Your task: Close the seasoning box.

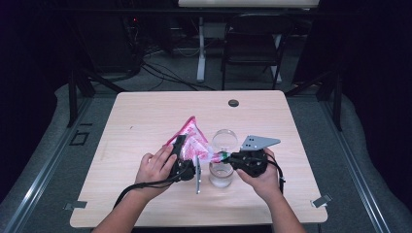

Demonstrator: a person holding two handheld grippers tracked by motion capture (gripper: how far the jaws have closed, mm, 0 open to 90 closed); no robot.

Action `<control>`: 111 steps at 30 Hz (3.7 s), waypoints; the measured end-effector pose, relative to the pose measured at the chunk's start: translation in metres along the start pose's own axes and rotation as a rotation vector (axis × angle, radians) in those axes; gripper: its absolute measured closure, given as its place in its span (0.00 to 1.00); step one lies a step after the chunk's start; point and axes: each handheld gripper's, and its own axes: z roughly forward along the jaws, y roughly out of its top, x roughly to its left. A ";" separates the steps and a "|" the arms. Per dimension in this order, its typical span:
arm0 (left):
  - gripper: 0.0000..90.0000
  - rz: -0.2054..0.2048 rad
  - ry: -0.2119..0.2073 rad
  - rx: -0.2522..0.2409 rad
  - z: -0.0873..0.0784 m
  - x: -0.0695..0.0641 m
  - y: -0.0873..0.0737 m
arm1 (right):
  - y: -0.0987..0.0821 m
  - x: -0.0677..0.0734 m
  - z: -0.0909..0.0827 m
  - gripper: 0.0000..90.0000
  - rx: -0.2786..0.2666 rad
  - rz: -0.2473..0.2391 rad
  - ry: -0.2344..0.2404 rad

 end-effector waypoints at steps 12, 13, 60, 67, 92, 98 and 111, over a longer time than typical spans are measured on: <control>0.67 0.034 0.023 -0.002 -0.001 0.002 0.000 | -0.002 0.000 0.001 0.99 0.007 -0.004 0.003; 0.67 0.035 0.027 -0.007 -0.001 0.002 0.000 | -0.002 0.000 0.001 0.99 0.011 -0.007 0.001; 0.68 0.038 0.046 -0.015 -0.005 0.005 0.004 | -0.007 -0.003 0.002 0.99 0.018 0.005 -0.007; 0.68 0.039 0.047 -0.018 -0.005 0.005 0.003 | -0.007 -0.003 0.003 0.99 0.020 0.004 -0.009; 0.68 0.051 0.045 -0.016 -0.006 0.001 0.006 | -0.010 -0.005 0.003 0.99 0.029 0.006 -0.018; 0.68 0.052 0.053 -0.022 -0.006 0.002 0.007 | -0.011 -0.005 0.004 1.00 0.043 -0.003 -0.032; 0.68 0.061 0.063 -0.023 -0.007 0.004 0.009 | -0.012 -0.006 0.004 1.00 0.047 -0.002 -0.037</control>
